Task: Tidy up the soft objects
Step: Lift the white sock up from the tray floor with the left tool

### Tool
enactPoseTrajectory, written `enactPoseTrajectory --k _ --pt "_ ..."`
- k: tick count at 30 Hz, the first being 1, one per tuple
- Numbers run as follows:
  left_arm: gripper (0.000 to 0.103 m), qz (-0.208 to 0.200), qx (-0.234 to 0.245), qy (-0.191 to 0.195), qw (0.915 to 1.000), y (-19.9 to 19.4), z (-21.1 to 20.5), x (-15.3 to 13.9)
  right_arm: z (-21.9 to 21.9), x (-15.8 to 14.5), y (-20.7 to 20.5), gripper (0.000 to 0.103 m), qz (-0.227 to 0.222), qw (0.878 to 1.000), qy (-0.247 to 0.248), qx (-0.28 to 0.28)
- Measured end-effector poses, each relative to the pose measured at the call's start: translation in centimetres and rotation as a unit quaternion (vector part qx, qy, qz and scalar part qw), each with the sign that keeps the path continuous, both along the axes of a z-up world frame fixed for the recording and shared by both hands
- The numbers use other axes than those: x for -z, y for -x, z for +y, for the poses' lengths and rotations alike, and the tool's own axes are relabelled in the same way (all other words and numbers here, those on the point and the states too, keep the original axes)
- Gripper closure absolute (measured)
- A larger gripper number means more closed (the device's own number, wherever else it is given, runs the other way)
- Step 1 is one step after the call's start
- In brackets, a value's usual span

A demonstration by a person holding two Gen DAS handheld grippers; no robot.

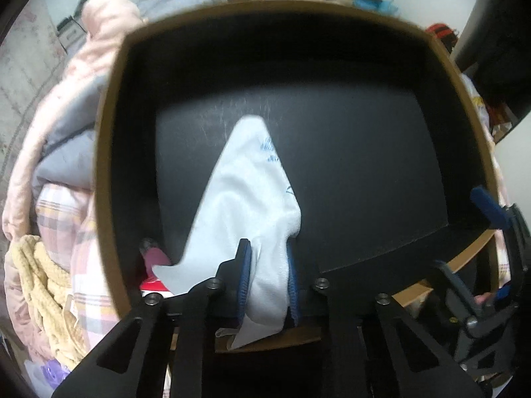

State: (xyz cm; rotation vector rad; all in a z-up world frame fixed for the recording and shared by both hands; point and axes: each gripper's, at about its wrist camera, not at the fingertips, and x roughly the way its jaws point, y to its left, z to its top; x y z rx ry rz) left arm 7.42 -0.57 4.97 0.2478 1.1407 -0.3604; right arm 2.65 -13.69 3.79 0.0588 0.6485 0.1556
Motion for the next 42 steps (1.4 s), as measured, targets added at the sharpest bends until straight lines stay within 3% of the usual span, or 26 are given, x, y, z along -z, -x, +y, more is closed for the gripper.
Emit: enactPoseTrajectory --k 8,15,18,22,25,26,30,31,32,33,34,35,37,39,42 --pt "0.094 -0.046 0.003 0.05 0.9977 2.4 1.0 -5.2 0.0 0.0 0.0 0.001 -0.001 1.0 0.0 0.0" --pt "0.094 -0.094 0.028 0.114 0.9886 5.2 2.3 -11.4 -0.1 0.0 -0.1 0.001 -0.001 1.0 0.0 0.0" --pt "0.094 -0.108 0.041 0.123 0.9857 6.7 2.1 -12.6 -0.1 0.0 -0.1 0.001 -0.001 1.0 0.0 0.0" --pt "0.094 -0.099 0.058 0.112 0.9871 7.0 1.6 -11.2 -0.1 0.0 -0.1 0.001 -0.001 1.0 0.0 0.0" --pt "0.094 -0.06 0.023 0.115 0.9913 5.5 1.9 -8.1 -0.1 0.0 -0.1 0.001 -0.001 1.0 -0.001 0.0" --pt "0.094 -0.044 0.007 0.127 0.9908 4.9 2.3 -7.2 -0.1 0.0 -0.1 0.001 -0.001 1.0 0.0 0.0" --pt "0.094 0.013 -0.043 0.243 0.9691 3.3 4.6 -4.8 -0.1 0.0 -0.1 0.001 -0.001 1.0 0.0 0.0" --pt "0.093 0.015 -0.044 0.254 0.9661 3.2 4.8 -4.9 -0.1 0.0 -0.1 0.001 -0.001 1.0 -0.001 0.0" --pt "0.091 0.013 -0.043 0.264 0.9634 3.1 5.0 -5.1 -0.2 0.0 -0.1 0.001 -0.001 1.0 -0.001 0.0" --pt "0.074 0.005 -0.046 0.268 0.9622 3.0 5.2 -5.5 -0.1 0.0 -0.1 0.001 -0.001 1.0 -0.001 0.0" --pt "0.029 -0.003 -0.051 0.269 0.9618 3.1 5.3 -5.9 -0.1 0.0 -0.1 0.001 -0.001 1.0 -0.001 0.0" --pt "0.005 -0.01 -0.057 0.272 0.9606 3.1 5.5 -6.3 -0.1 0.0 -0.1 0.001 -0.001 1.0 -0.001 0.0" --pt "0.0 -0.017 -0.056 0.286 0.9565 2.9 5.5 -6.5 -0.2 0.0 -0.1 0.001 -0.001 1.0 -0.001 0.0" --pt "0.0 -0.004 -0.055 0.277 0.9594 2.2 5.0 -5.9 -0.2 -0.1 -0.1 0.001 -0.001 1.0 -0.001 0.0" --pt "0.0 0.034 -0.059 0.219 0.9734 0.6 3.4 -3.9 -0.2 -0.1 -0.1 0.001 -0.001 1.0 -0.001 0.0"
